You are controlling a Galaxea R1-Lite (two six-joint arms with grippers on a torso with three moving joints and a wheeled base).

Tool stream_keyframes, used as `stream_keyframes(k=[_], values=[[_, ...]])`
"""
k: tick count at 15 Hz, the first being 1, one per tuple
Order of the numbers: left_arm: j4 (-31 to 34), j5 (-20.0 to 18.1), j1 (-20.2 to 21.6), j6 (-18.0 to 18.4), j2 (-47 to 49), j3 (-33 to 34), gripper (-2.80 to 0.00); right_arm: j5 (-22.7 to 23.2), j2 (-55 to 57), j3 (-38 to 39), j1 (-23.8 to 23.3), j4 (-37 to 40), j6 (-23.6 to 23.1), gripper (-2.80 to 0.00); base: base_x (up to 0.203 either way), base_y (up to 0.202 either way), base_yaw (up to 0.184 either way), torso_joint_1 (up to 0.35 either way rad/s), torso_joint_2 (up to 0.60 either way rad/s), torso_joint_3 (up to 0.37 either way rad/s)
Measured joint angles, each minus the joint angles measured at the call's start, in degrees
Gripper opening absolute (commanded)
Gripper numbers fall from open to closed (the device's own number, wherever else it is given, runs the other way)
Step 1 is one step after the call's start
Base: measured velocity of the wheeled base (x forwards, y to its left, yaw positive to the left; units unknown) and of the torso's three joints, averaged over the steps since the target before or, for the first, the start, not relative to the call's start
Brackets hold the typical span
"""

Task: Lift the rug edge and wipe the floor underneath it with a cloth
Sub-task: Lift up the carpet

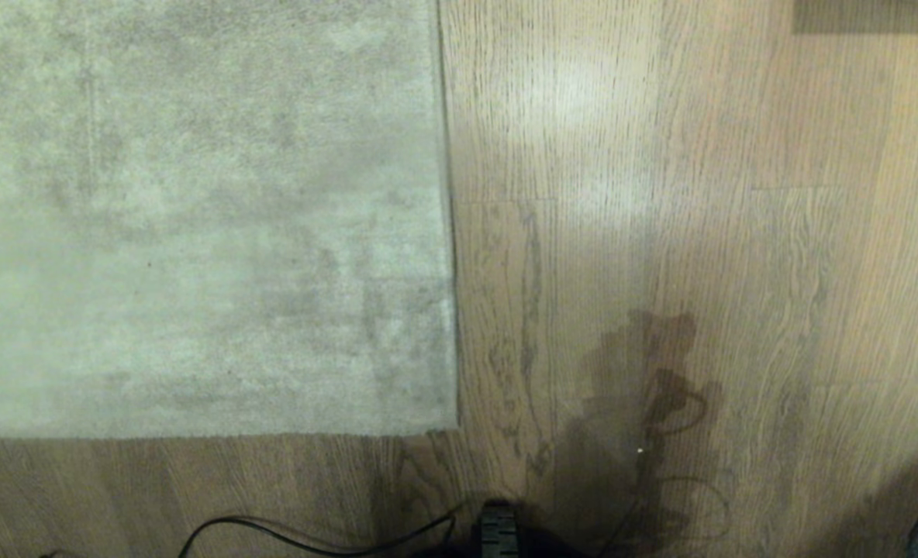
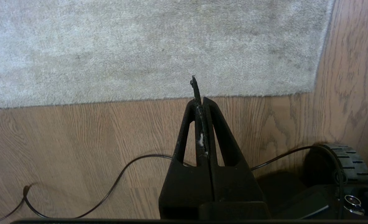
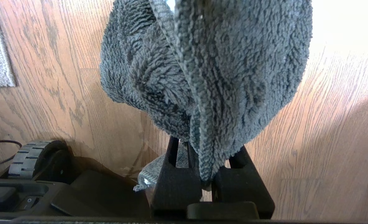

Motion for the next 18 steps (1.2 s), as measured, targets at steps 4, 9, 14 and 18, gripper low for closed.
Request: stream_keyframes(k=[4, 9, 14, 18], values=[[0.4, -0.6, 0.0, 0.2, 0.0, -0.1, -2.8, 0.0, 0.0, 0.0, 0.0, 0.0, 0.0, -2.8, 0.0, 0.0, 0.0, 0.0, 0.0, 0.0], [1.7, -0.8, -0.3, 0.0, 5.3, -0.8, -2.8, 0.0, 0.0, 0.0, 0.0, 0.0, 0.0, -2.8, 0.0, 0.0, 0.0, 0.0, 0.0, 0.0], [0.0, -5.2, -10.5, -7.1, 25.0, -7.9, -2.8, 0.0, 0.0, 0.0, 0.0, 0.0, 0.0, -2.8, 0.0, 0.0, 0.0, 0.0, 0.0, 0.0], [-11.3, -10.9, -17.9, -9.7, 48.2, -12.7, -2.8, 0.0, 0.0, 0.0, 0.0, 0.0, 0.0, -2.8, 0.0, 0.0, 0.0, 0.0, 0.0, 0.0]])
